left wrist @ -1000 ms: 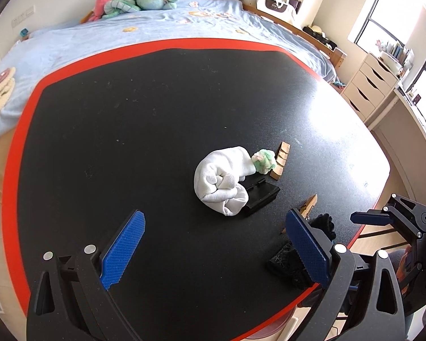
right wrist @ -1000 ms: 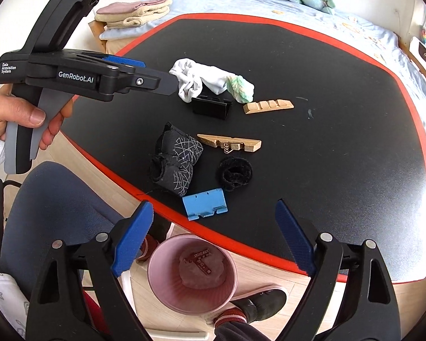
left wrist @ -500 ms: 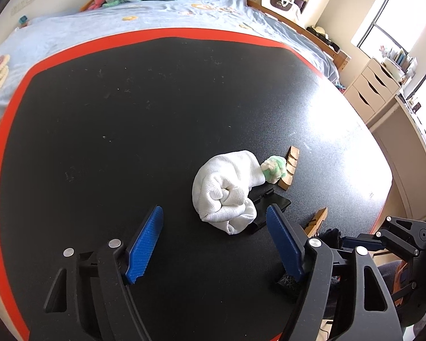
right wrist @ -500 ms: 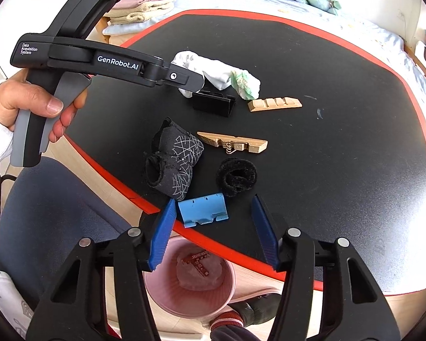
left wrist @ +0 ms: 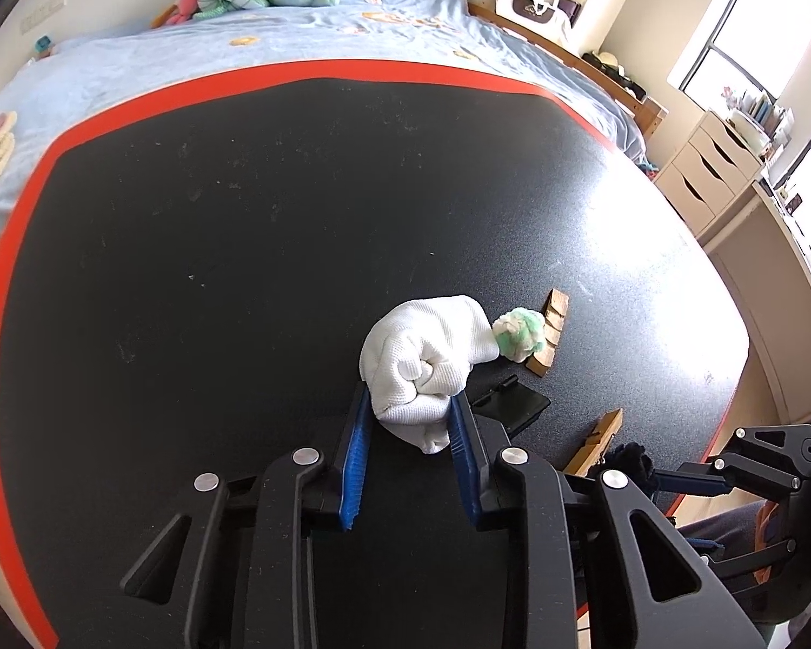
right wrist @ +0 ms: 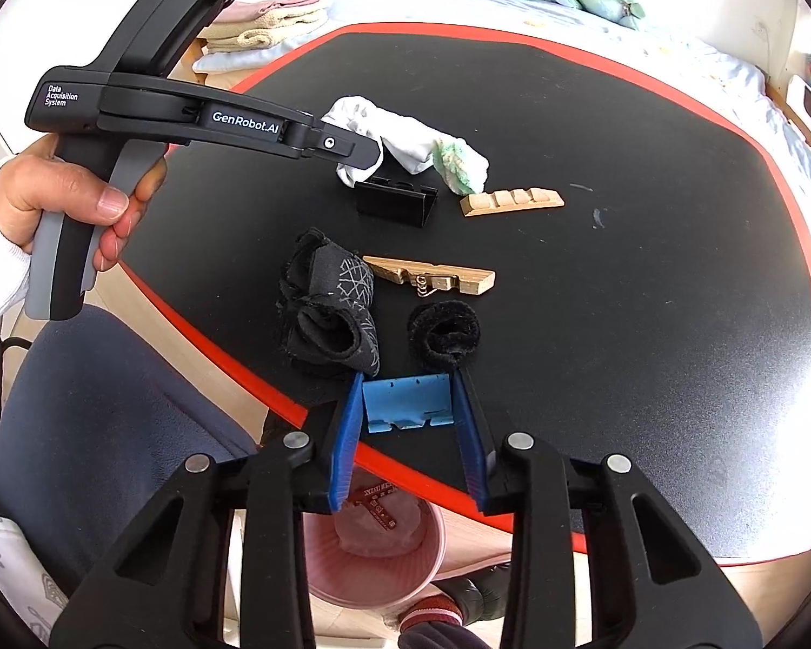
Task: Collect trash
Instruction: 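Lift the white sock with the left tool while the right tool carries the blue block to the wastebasket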
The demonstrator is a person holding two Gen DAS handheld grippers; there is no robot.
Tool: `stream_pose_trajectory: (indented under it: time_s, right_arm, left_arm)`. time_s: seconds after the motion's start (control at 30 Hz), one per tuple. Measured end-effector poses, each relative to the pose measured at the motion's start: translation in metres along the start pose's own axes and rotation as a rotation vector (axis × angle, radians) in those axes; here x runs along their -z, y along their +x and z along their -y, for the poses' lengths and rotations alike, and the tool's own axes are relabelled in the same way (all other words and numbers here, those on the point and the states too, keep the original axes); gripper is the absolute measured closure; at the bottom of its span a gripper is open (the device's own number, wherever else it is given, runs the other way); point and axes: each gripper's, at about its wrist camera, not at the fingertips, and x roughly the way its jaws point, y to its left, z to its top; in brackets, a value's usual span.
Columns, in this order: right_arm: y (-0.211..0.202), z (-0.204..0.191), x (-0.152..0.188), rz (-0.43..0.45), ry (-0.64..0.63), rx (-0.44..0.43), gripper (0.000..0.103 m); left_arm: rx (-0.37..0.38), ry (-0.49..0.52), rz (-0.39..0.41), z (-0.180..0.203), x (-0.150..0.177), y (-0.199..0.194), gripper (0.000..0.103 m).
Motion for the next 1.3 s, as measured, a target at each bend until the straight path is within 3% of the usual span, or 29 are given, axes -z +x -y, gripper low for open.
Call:
stream_pose_trajectory:
  time_s: [0.77, 1.3]
  right_arm:
    - [-0.049, -0.002, 0.004, 0.074, 0.055, 0.053, 0.07]
    - [-0.104, -0.023, 0.026, 0.147, 0.08, 0.085, 0.07]
  left_arm:
    - [-0.029, 0.063, 0.072, 0.025, 0.009, -0.057, 0.077]
    - [-0.016, 0.163, 0.098, 0.066, 0.058, -0.114, 0.077]
